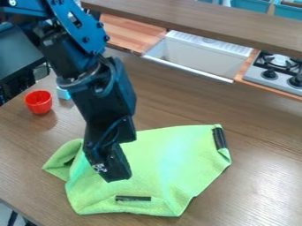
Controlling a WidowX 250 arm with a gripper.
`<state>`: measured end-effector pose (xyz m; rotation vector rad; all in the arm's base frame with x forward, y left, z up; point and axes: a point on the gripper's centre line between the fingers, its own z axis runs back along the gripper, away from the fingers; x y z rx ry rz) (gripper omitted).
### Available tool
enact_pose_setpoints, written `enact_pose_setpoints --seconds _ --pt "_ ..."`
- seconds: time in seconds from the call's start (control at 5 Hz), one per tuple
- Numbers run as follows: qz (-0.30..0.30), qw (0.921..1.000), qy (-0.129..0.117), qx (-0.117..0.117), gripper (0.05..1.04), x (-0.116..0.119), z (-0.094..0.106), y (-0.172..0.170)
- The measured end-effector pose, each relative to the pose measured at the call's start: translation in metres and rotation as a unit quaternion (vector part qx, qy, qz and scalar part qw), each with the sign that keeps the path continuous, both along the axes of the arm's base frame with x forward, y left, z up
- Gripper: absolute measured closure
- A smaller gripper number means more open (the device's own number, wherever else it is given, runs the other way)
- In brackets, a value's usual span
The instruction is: Unfold the cloth from bottom right to top left
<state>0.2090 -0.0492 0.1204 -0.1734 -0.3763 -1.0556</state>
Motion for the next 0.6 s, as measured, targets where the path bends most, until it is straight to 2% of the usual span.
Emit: enact_pose_setpoints --seconds 0.2,0.4,0.6 --pt "0.005 1.0 0.006 0.0 0.084 -0.001 -0.004 0.0" --pt "0.015 0.9997 0.003 0.019 0.084 0.0 -0.03 -0.004" --pt "0.036 0.9989 -0.01 0.028 0.084 0.003 -0.042 -0.004"
